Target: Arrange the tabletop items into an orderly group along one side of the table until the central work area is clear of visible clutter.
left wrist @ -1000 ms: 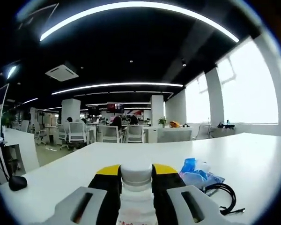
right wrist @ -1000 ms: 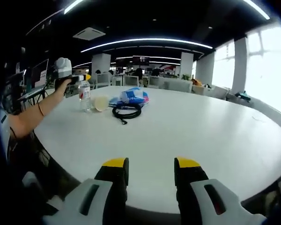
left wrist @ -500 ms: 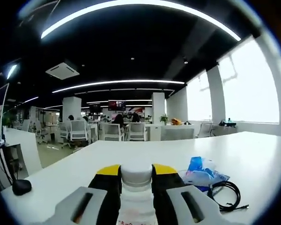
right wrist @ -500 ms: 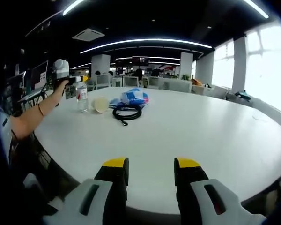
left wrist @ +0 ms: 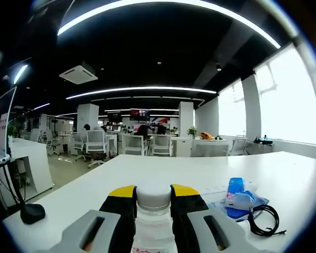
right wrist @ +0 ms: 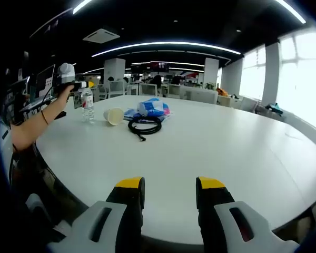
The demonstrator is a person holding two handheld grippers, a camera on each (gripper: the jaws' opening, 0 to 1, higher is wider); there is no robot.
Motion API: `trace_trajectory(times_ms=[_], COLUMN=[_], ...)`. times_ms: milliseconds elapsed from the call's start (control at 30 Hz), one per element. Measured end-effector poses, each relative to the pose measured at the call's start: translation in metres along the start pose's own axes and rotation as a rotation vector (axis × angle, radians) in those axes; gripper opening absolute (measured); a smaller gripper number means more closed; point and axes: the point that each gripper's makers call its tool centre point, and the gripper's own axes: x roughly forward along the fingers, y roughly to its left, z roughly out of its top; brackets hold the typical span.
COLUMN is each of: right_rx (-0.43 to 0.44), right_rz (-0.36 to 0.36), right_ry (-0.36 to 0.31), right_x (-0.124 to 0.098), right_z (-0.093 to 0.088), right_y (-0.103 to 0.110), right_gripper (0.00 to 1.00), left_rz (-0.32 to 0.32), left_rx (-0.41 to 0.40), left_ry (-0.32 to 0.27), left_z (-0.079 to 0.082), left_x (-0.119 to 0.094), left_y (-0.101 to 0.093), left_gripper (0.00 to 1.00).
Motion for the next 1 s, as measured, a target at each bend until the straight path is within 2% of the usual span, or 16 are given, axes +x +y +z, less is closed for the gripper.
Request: trace_trajectory(times_ms=[167, 400, 667, 733, 800, 1000], right_rx=[-0.01, -0.033, -0.041, -0.04, -0.042, -0.039], right_rz=[-0.005, 0.0, 0.009, 0.011, 0.012, 0.023], right_ry=[0.009, 0.023, 0.027, 0.029, 0.035, 0.047], right_x=[0.002, 0.009, 0.015, 0.017, 0.019, 0.023], right_z=[0.002, 0.002, 0.006, 0.005, 0.004, 0.001], right_y=[0.004, 0.012, 0.017, 0.019, 0.021, 0.024], right_gripper=[0.37, 0.37, 0.37, 0.37, 0.37, 0.37], left_rz=[0.008, 0.015, 0.011, 0.016, -0.011, -0.038], left_rx=[0.007, 0.033, 0.019, 0.046, 0.059, 0.041], left_ry=[0.014, 0.032, 0.058, 0.036, 0.038, 0.017], left_z=[0.001, 0.002, -0.003, -0.002, -0.001, -0.001], left_x=[0.007, 0.016, 0.025, 0.027, 0.03, 0.029], left_y=[0.015, 0.026, 0.034, 0.034, 0.031, 0.032], left_gripper=[0.22, 0.22, 0.22, 0.22, 0.23, 0.23])
